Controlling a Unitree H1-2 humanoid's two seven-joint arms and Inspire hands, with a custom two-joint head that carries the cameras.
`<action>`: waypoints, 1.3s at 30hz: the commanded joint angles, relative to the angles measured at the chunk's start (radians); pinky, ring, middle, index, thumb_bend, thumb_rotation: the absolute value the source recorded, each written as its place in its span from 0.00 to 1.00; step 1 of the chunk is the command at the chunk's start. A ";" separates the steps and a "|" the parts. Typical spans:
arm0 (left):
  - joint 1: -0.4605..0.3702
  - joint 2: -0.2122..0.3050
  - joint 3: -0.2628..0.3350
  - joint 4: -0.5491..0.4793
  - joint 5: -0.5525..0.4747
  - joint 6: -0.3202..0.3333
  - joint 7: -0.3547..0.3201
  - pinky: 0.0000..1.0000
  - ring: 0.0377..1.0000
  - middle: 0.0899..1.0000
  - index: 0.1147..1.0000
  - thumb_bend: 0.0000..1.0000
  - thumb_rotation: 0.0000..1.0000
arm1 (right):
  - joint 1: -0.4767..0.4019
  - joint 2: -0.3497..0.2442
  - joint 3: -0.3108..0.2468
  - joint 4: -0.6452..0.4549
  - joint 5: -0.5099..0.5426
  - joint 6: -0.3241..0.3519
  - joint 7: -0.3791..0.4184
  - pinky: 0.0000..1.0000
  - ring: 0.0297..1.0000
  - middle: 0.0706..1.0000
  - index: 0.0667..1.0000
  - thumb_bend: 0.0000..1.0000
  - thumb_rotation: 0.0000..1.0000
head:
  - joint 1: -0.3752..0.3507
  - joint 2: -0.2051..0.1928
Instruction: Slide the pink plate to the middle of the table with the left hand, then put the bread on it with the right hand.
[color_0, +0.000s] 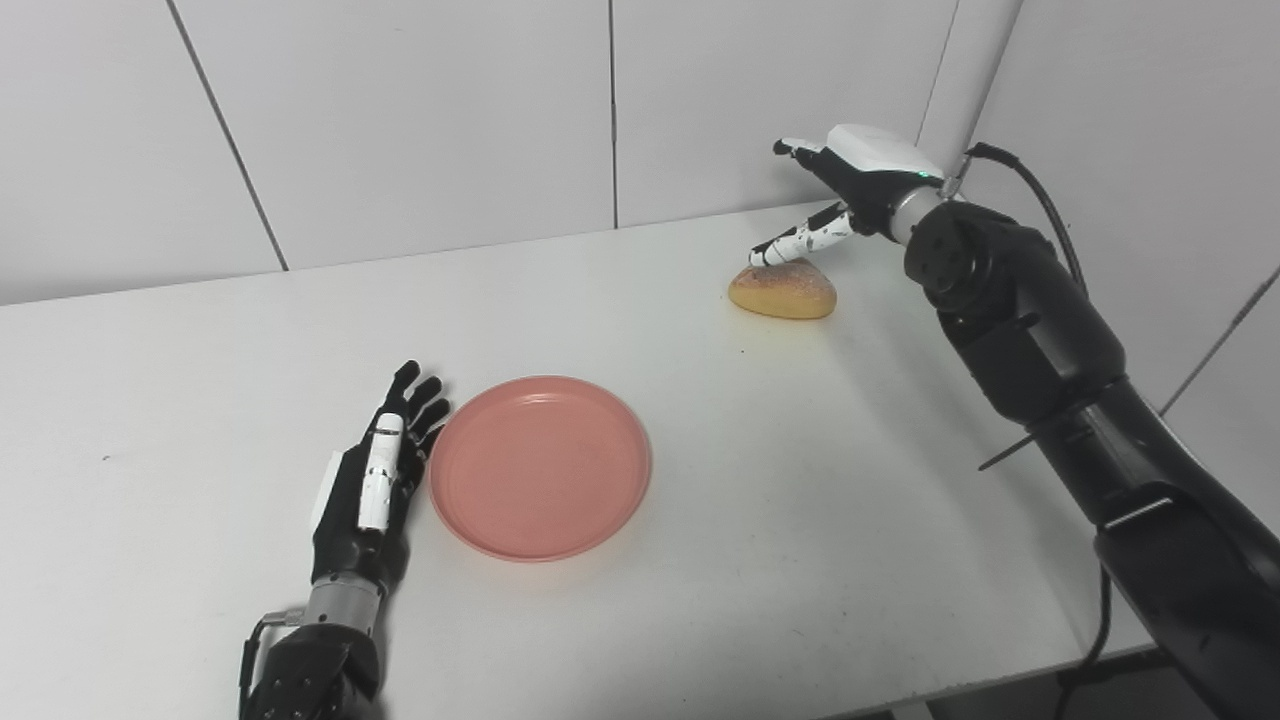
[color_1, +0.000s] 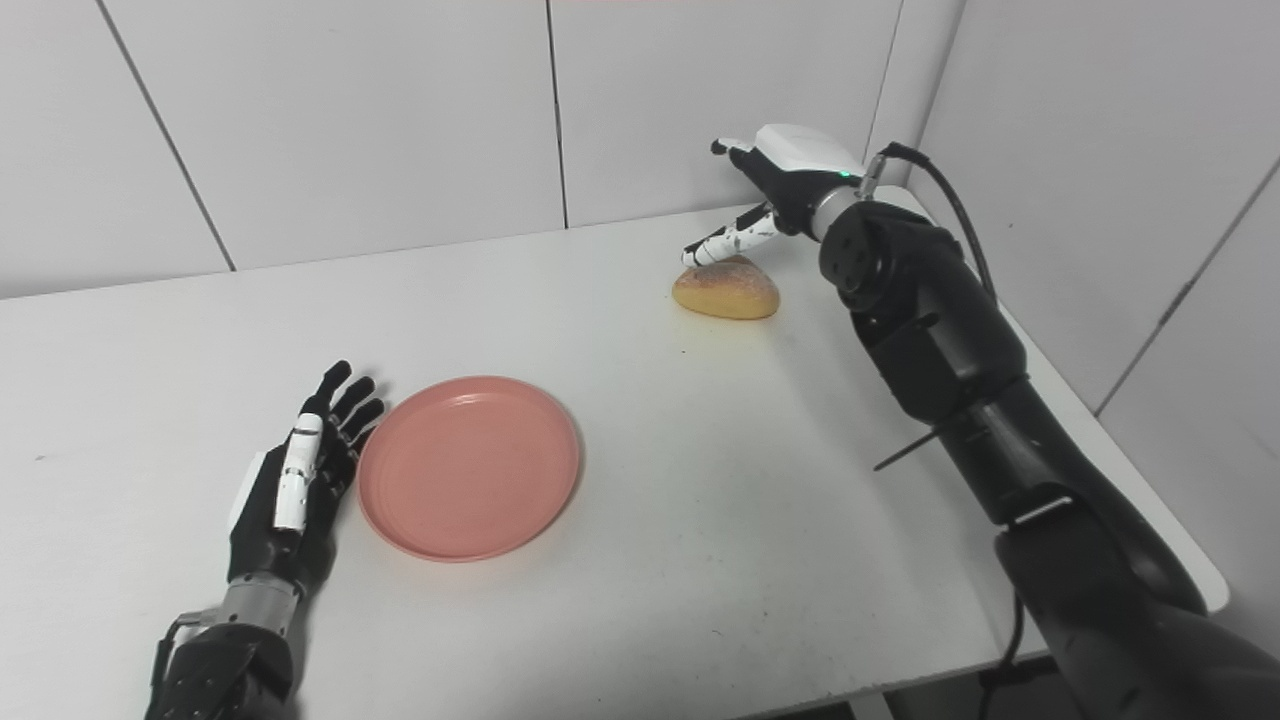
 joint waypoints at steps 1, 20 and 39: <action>0.003 0.006 -0.002 -0.018 0.012 -0.019 0.006 0.90 0.91 0.92 0.92 0.39 1.00 | -0.068 -0.021 0.001 -0.001 -0.018 0.014 -0.017 0.80 0.90 0.95 0.92 1.00 0.50 | 0.004 0.001; 0.010 0.004 -0.012 -0.046 0.033 0.002 0.016 0.88 0.90 0.92 0.92 0.36 1.00 | -0.058 0.041 0.008 0.139 0.024 0.015 -0.090 0.77 0.87 0.91 0.94 1.00 0.45 | 0.023 0.011; 0.017 0.009 -0.017 -0.038 0.041 -0.012 0.013 0.88 0.90 0.92 0.92 0.37 1.00 | -0.041 0.067 0.027 0.248 0.091 -0.055 -0.214 0.82 0.92 0.95 0.93 1.00 0.49 | 0.042 0.003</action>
